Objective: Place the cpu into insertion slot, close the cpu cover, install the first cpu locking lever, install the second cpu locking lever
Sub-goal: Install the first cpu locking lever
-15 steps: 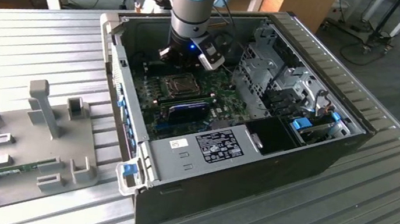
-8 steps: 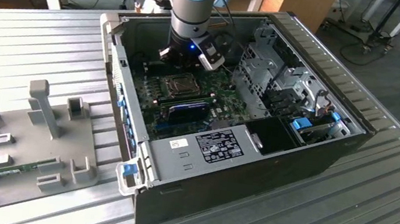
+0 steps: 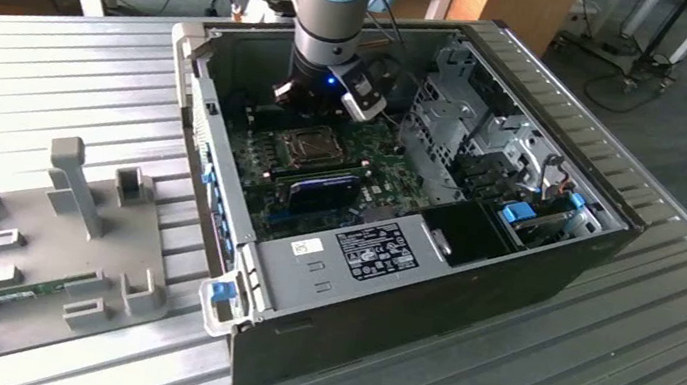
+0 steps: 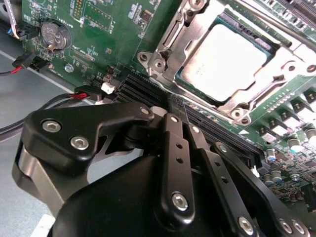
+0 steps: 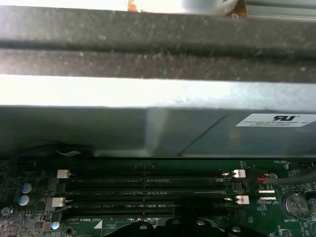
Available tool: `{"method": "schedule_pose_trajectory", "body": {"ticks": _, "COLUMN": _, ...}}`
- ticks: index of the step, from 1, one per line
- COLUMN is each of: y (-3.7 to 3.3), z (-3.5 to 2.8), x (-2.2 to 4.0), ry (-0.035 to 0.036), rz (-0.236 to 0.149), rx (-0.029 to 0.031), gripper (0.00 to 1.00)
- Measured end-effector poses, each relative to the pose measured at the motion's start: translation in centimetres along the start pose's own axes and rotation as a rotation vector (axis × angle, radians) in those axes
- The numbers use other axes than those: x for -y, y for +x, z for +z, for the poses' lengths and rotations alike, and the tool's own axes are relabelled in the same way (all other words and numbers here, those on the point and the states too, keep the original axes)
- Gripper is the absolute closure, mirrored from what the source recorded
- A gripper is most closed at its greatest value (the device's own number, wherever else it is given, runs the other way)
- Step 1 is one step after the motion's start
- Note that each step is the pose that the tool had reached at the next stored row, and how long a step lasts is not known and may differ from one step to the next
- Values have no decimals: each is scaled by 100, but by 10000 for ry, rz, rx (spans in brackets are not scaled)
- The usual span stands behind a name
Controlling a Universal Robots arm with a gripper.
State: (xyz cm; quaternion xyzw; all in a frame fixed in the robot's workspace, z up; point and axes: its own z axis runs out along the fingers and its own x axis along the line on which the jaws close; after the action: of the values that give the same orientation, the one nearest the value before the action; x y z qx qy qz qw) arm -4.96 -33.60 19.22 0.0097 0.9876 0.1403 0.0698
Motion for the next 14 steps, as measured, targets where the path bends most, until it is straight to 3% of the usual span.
{"method": "schedule_pose_trajectory", "body": {"ticks": 14, "y": -13, "z": 4, "x": 8, "ry": 8, "rz": 67, "rx": 21, "gripper": 89}}
